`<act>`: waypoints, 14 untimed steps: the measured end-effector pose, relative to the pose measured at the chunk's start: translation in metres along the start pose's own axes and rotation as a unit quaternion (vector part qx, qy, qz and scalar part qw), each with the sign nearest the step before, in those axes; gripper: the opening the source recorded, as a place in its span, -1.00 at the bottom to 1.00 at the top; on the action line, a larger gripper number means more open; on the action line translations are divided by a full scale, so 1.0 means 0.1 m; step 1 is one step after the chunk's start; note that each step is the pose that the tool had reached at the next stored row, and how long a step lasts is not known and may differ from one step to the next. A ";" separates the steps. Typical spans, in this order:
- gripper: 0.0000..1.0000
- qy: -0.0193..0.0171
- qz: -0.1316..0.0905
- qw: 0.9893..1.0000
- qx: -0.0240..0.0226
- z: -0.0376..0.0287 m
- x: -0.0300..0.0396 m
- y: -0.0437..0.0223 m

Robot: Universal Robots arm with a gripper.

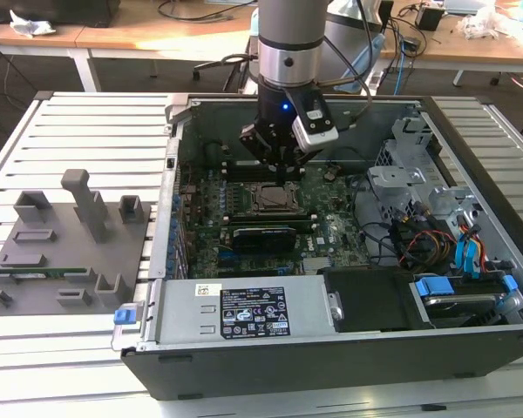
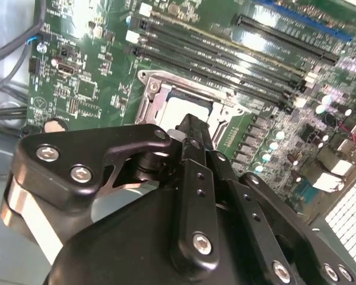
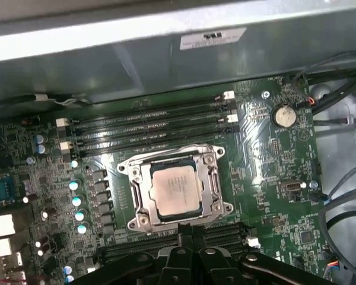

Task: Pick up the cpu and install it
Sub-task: 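Install the second cpu locking lever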

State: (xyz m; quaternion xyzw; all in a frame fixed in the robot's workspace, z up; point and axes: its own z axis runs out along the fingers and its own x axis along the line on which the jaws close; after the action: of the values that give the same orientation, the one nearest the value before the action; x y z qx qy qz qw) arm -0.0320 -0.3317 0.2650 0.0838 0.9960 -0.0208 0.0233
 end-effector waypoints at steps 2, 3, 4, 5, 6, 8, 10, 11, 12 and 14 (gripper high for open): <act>-0.79 0.000 0.000 1.000 0.000 0.001 -0.004 -0.026; -0.79 0.000 0.000 1.000 0.000 0.002 -0.005 -0.035; -0.79 0.000 0.000 1.000 0.000 0.002 -0.006 -0.035; -0.79 0.000 0.000 1.000 0.000 0.002 -0.006 -0.036; -0.79 0.000 0.000 1.000 0.000 0.002 -0.006 -0.036; -0.79 0.000 0.000 1.000 0.000 0.002 -0.006 -0.037; -0.79 0.000 0.000 1.000 0.000 0.002 -0.007 -0.040; -0.79 0.000 0.000 1.000 0.000 0.002 -0.009 -0.051; -0.79 0.000 0.000 1.000 0.000 0.003 -0.010 -0.062; -0.79 0.000 0.000 1.000 0.000 0.004 -0.016 -0.096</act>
State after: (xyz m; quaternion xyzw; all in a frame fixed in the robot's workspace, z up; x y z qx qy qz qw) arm -0.0320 -0.3415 0.2650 0.0839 0.9960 -0.0208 0.0233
